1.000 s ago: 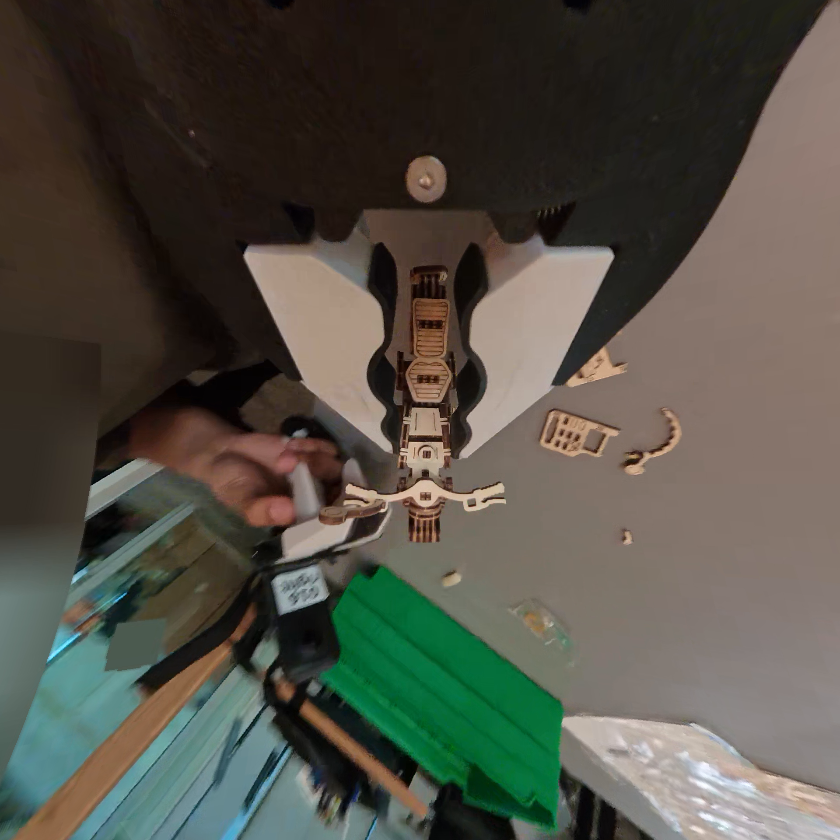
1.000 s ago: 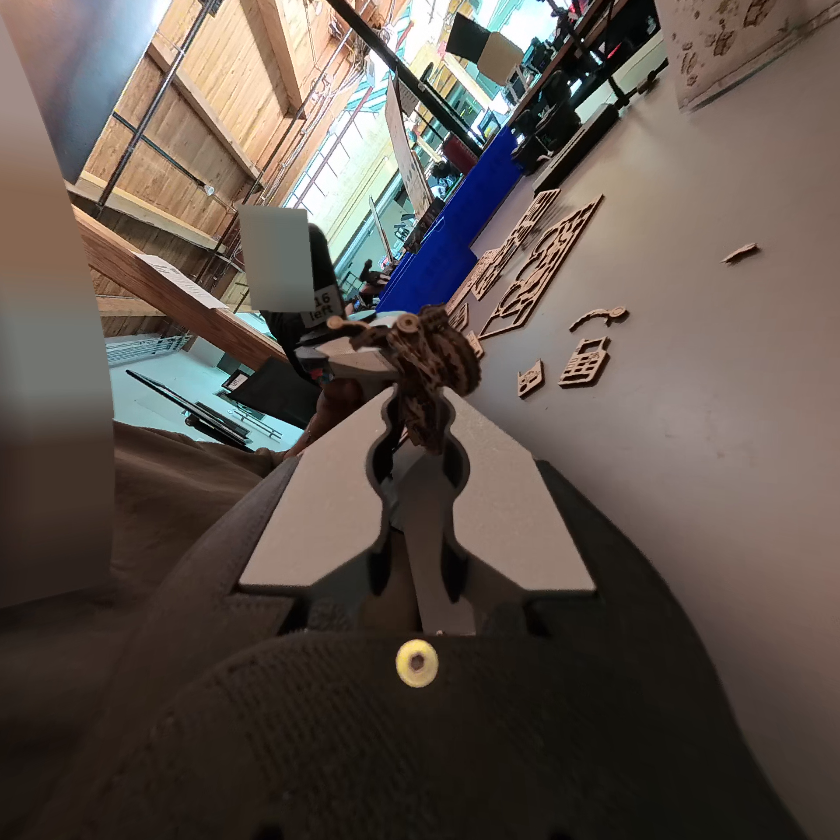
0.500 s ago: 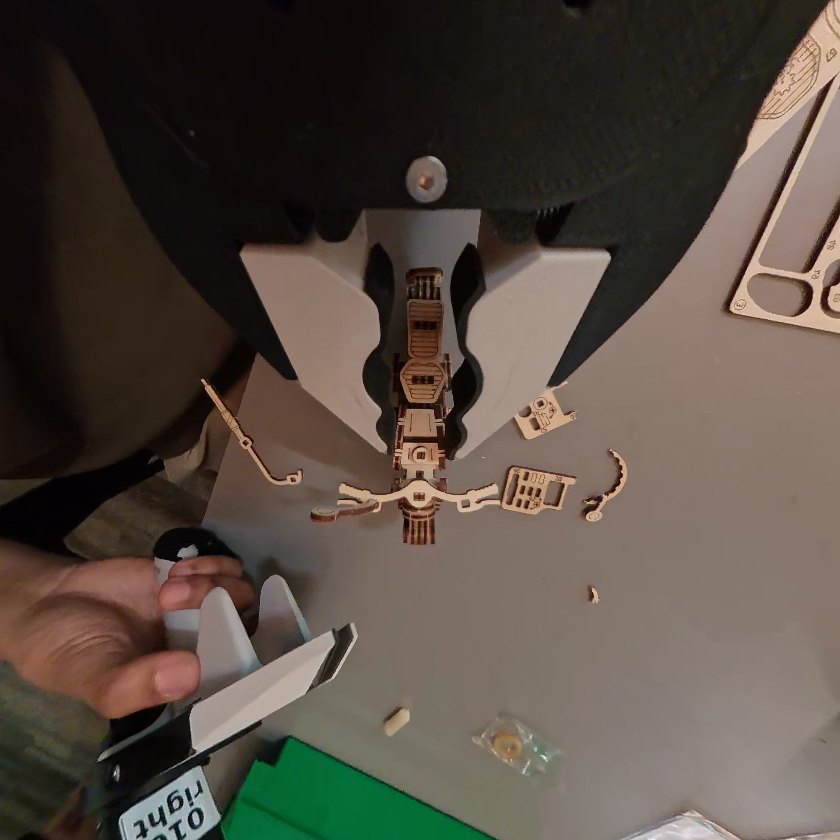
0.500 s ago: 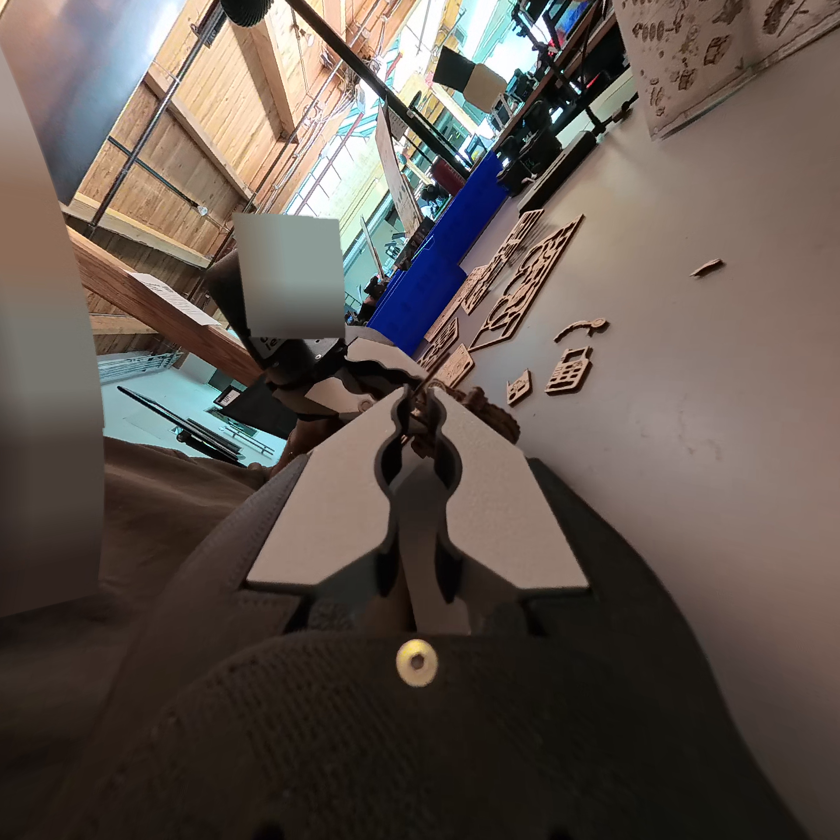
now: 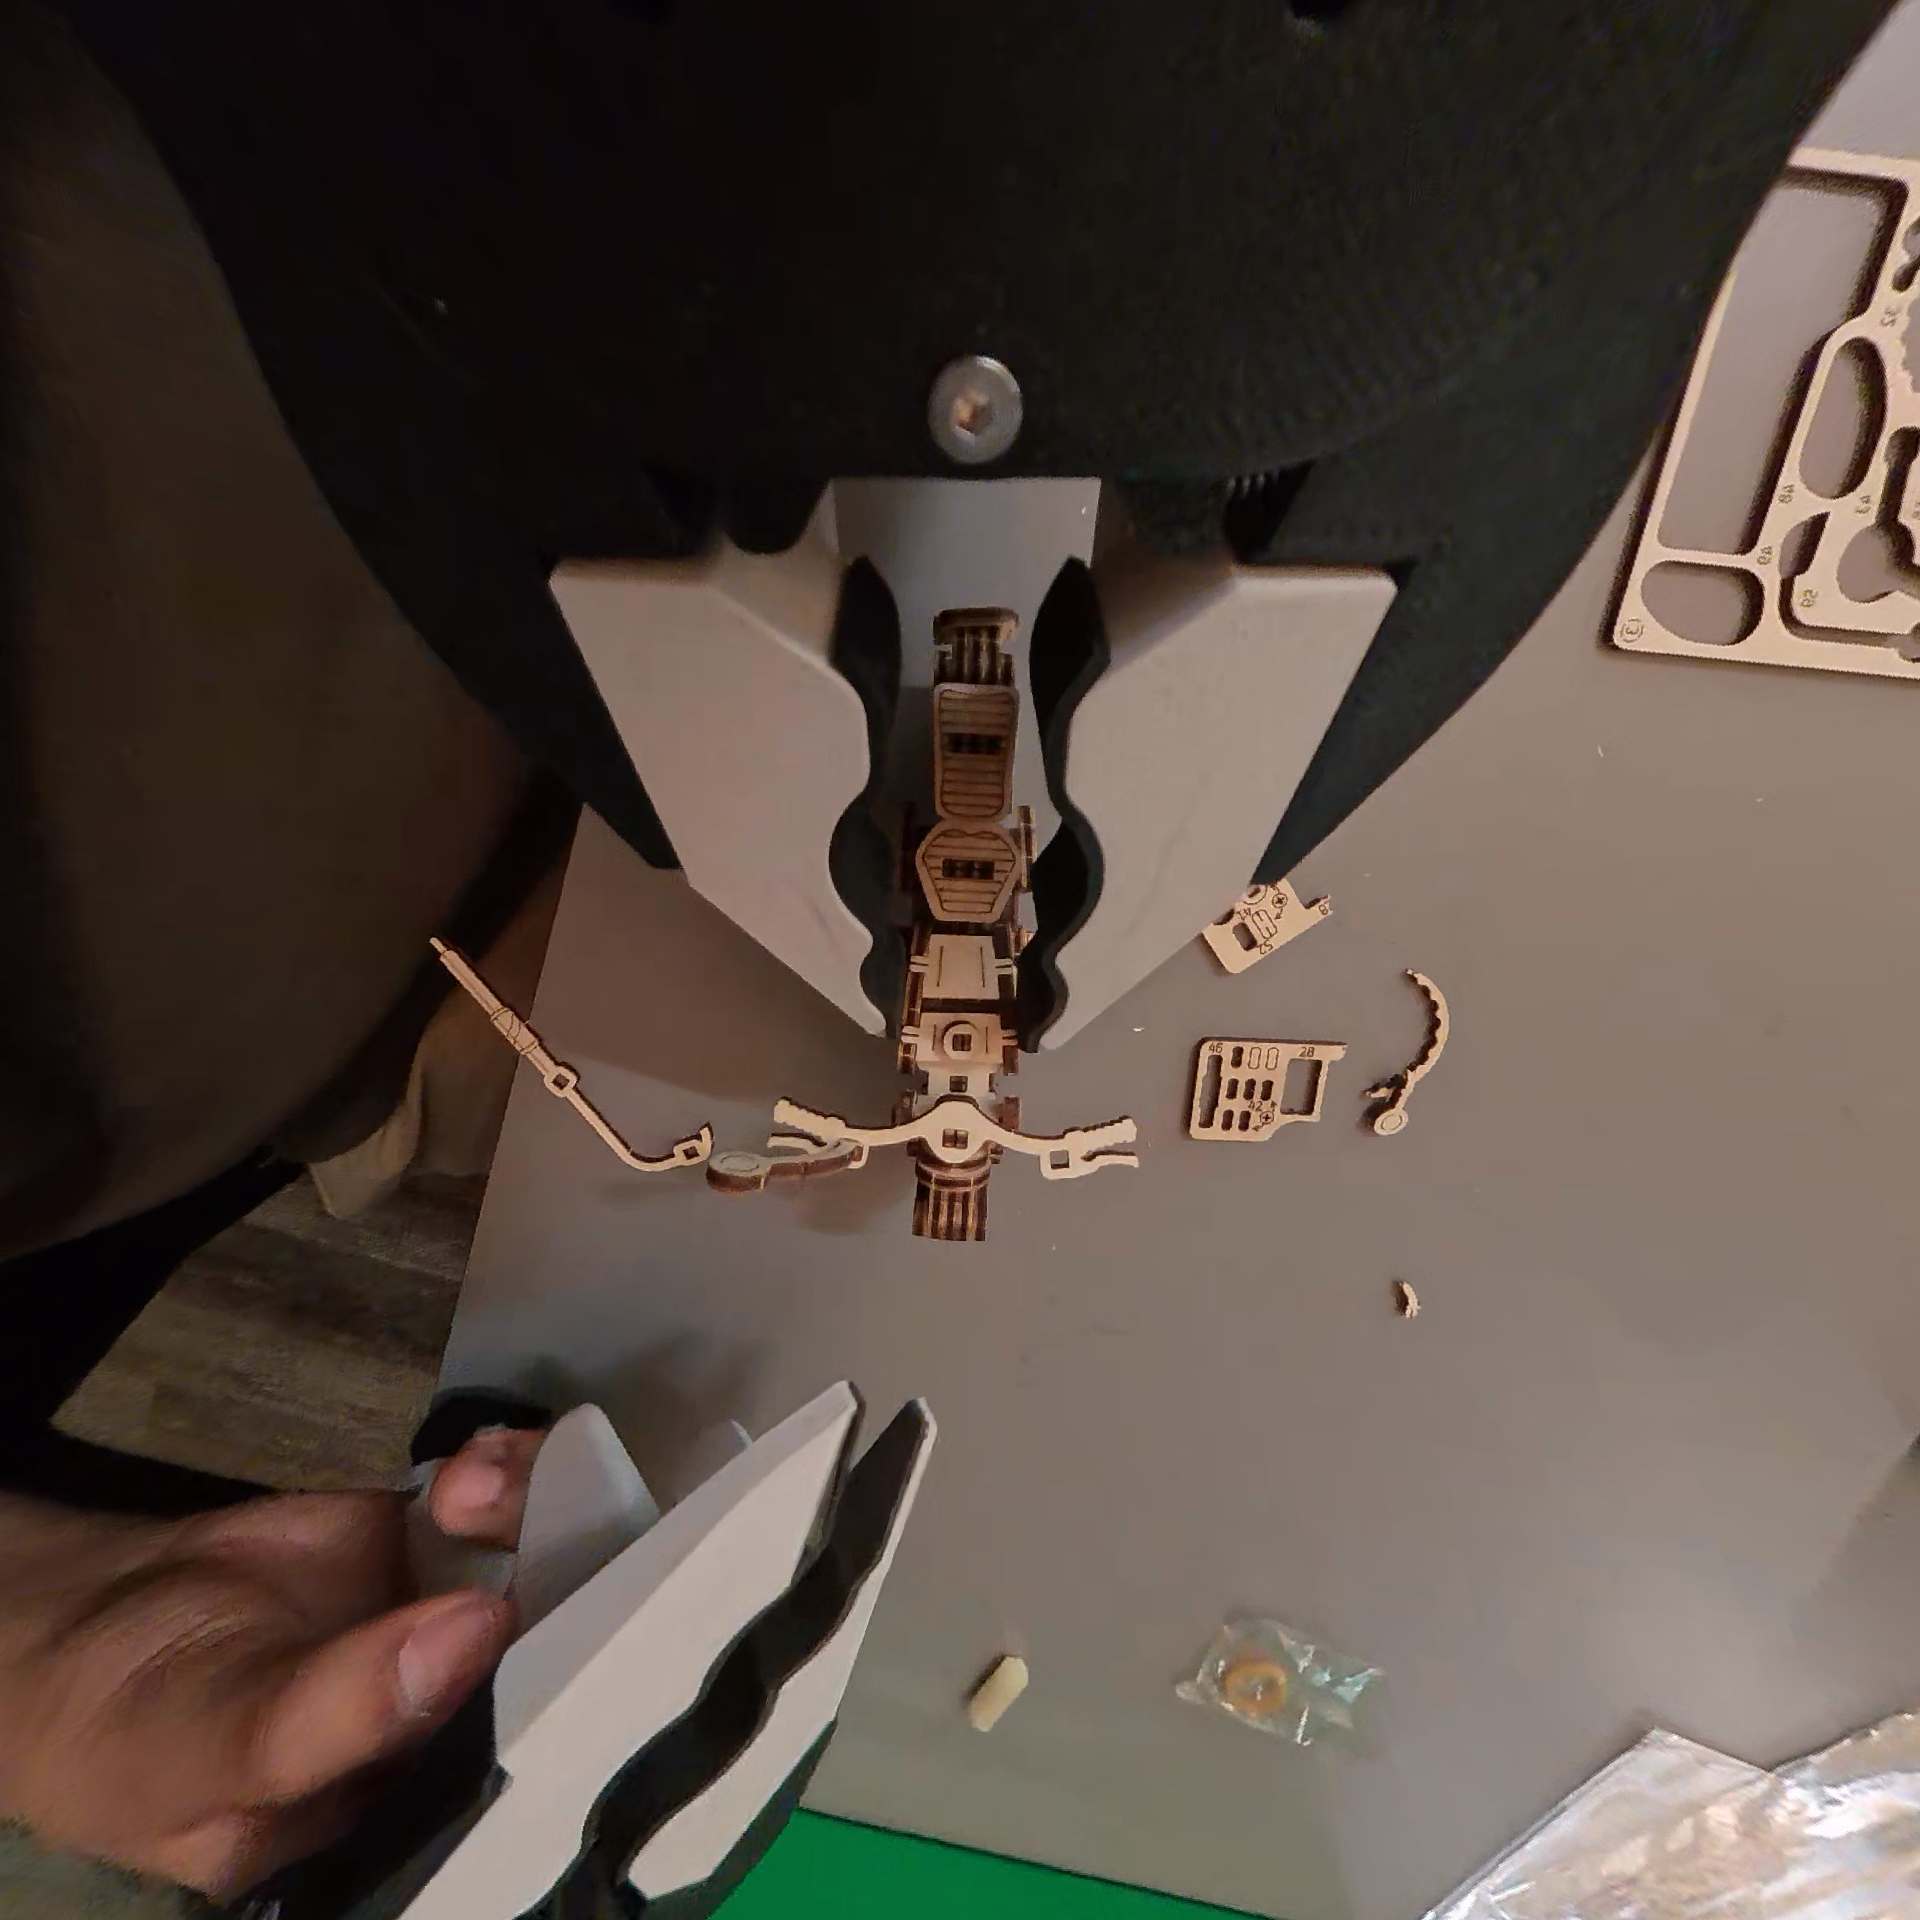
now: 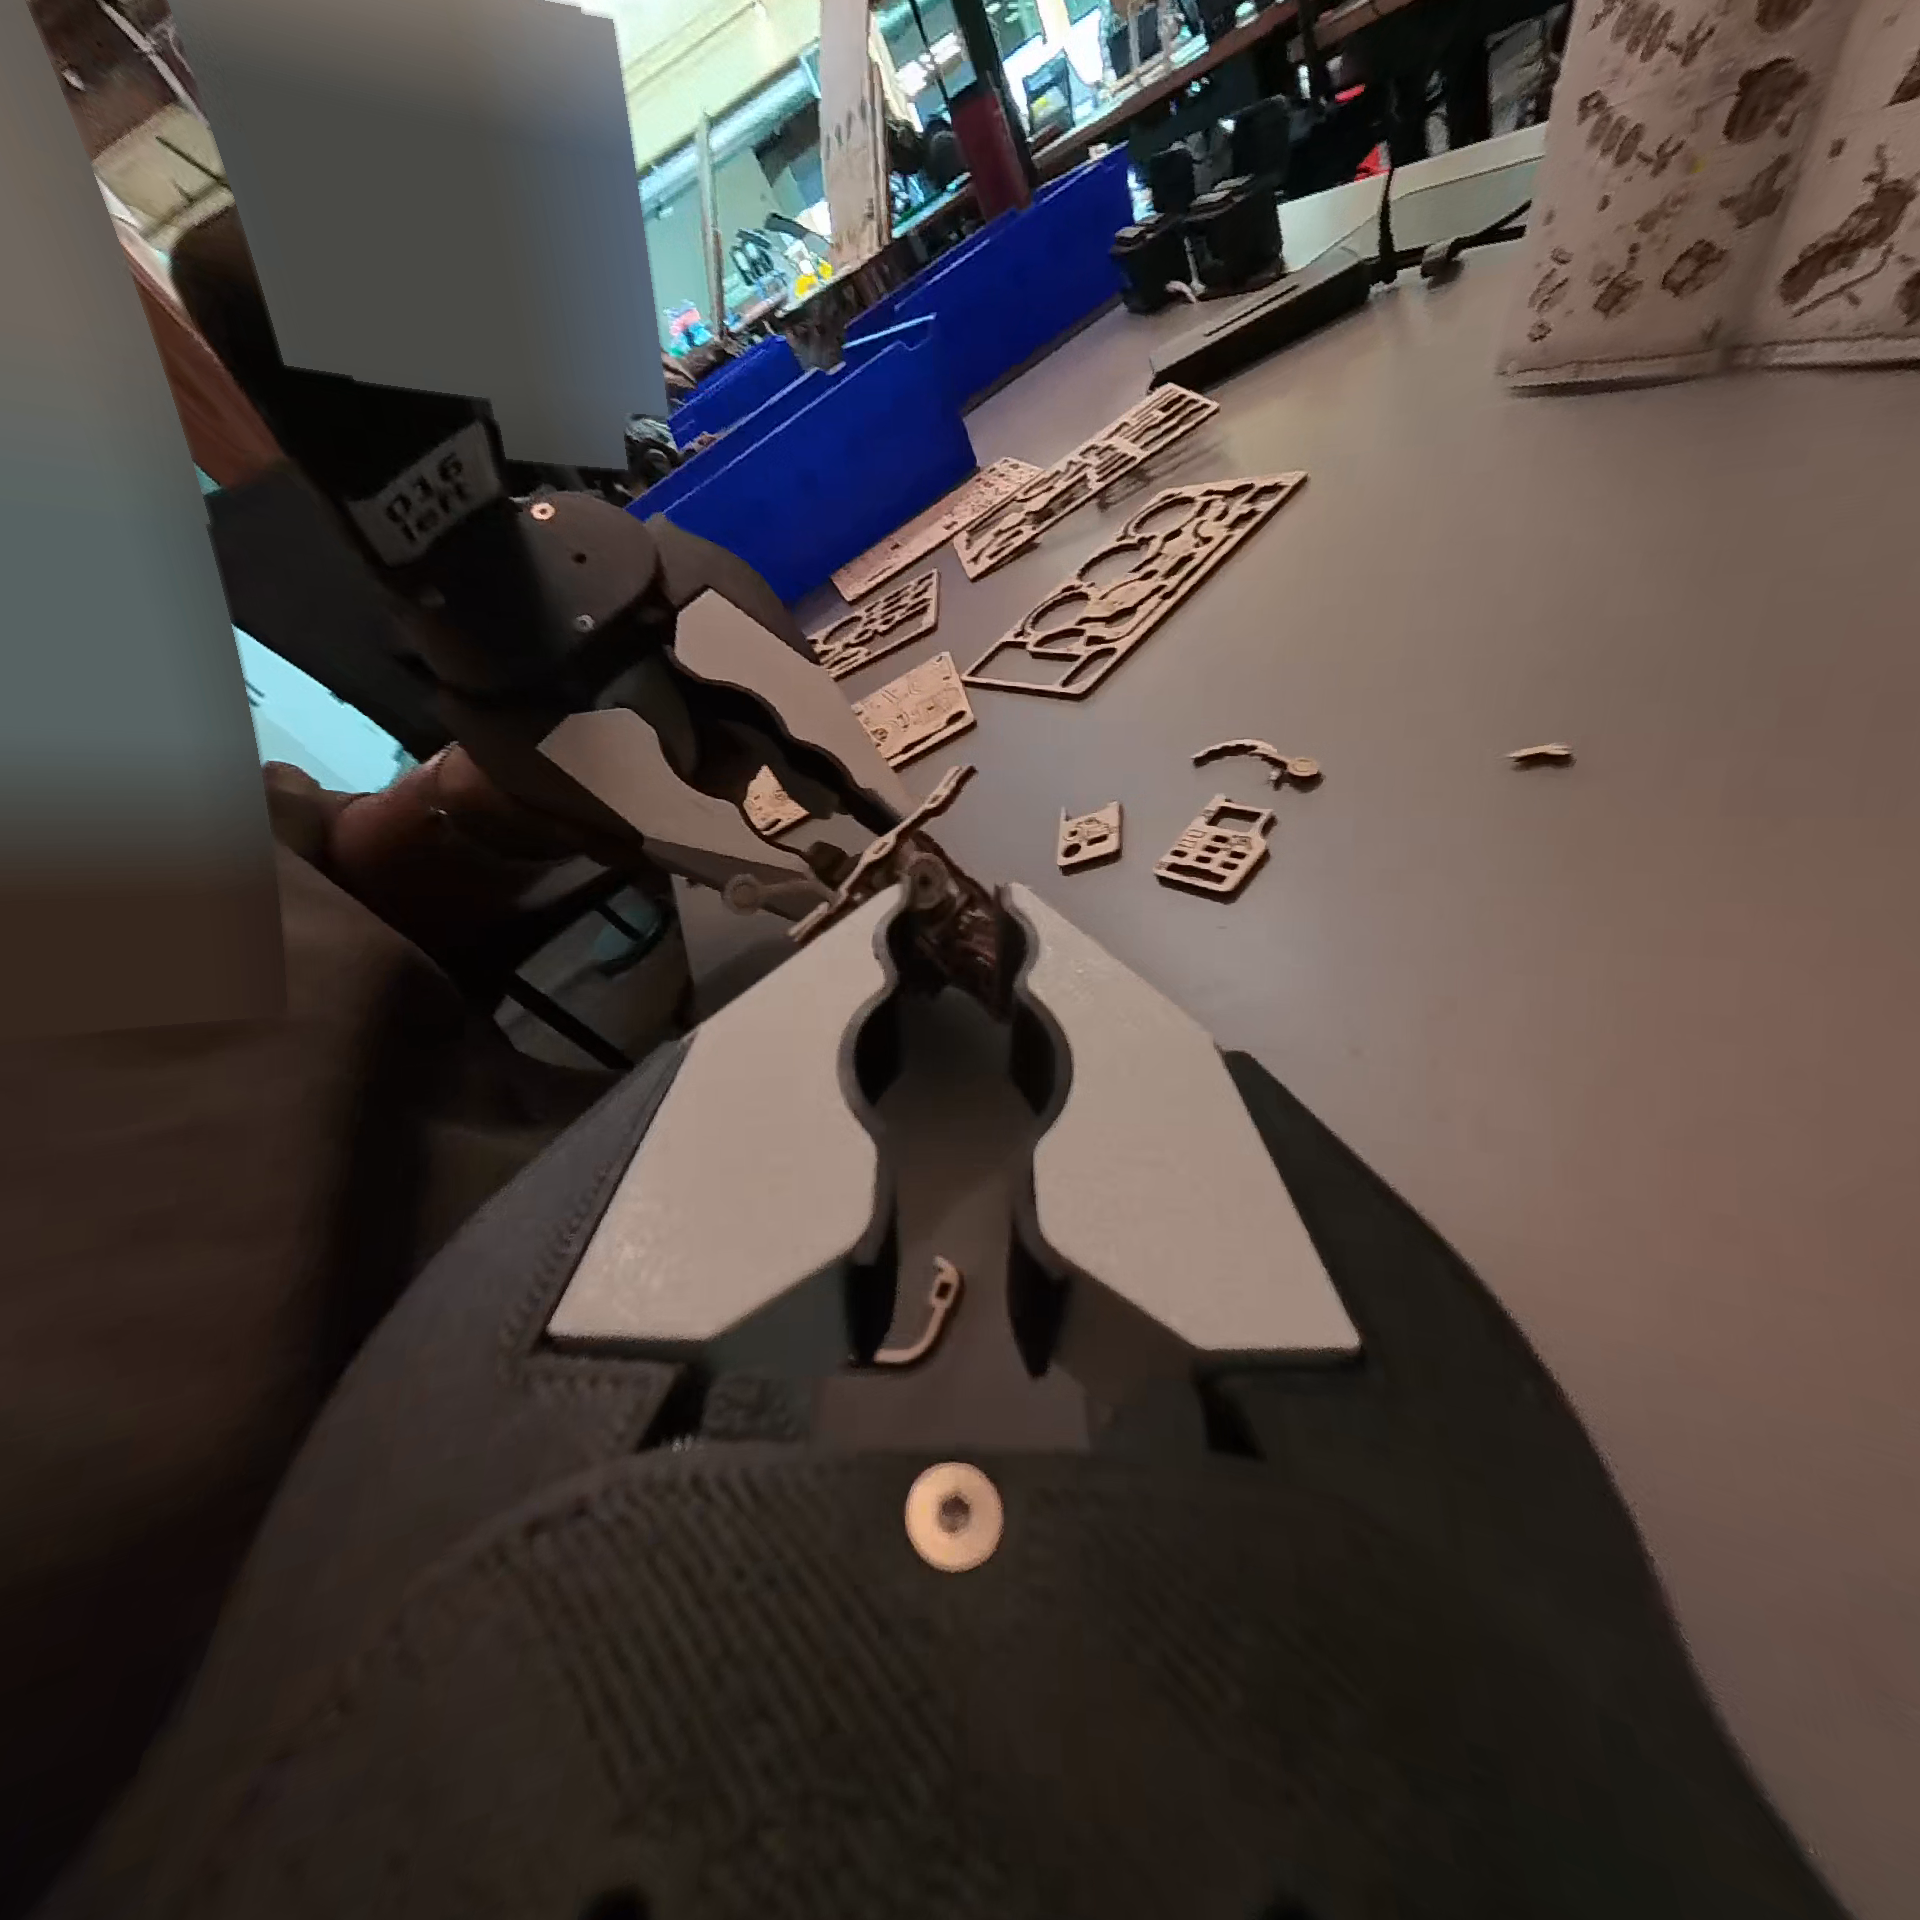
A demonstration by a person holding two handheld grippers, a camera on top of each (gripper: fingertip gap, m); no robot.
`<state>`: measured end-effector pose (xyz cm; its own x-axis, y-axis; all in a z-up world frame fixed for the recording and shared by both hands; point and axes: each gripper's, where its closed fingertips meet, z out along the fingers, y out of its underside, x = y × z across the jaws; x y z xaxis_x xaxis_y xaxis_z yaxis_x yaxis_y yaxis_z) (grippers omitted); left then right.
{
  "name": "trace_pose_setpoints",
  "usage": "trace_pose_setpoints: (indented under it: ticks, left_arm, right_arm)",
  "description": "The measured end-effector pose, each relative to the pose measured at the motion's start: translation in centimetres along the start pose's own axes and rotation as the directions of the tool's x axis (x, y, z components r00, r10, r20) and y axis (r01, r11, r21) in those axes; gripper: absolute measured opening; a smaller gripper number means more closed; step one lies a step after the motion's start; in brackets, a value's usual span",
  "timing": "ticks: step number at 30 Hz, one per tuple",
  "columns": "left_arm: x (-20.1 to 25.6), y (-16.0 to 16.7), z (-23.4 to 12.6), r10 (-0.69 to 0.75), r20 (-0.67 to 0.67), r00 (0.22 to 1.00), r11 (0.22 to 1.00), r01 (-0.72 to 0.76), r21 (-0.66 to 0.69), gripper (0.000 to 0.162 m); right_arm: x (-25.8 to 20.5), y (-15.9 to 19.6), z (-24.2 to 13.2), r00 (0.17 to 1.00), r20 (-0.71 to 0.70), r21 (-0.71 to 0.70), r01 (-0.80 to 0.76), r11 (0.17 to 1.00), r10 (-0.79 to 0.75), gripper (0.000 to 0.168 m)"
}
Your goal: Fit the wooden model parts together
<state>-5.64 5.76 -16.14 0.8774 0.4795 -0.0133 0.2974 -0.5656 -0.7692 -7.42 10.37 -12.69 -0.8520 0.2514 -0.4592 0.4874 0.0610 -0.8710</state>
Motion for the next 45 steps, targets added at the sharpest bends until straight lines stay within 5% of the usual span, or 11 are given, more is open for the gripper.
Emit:
trace_pose_setpoints:
  ticks: [45]
  left_arm:
    - [0.2, 1.0, 1.0, 0.003, 0.004, 1.000, 1.000, -0.003, -0.016, 0.026]
  right_arm:
    - [-0.6, 0.0, 0.5, 0.992, 0.071, 0.030, -0.102, 0.994, 0.100, 0.013]
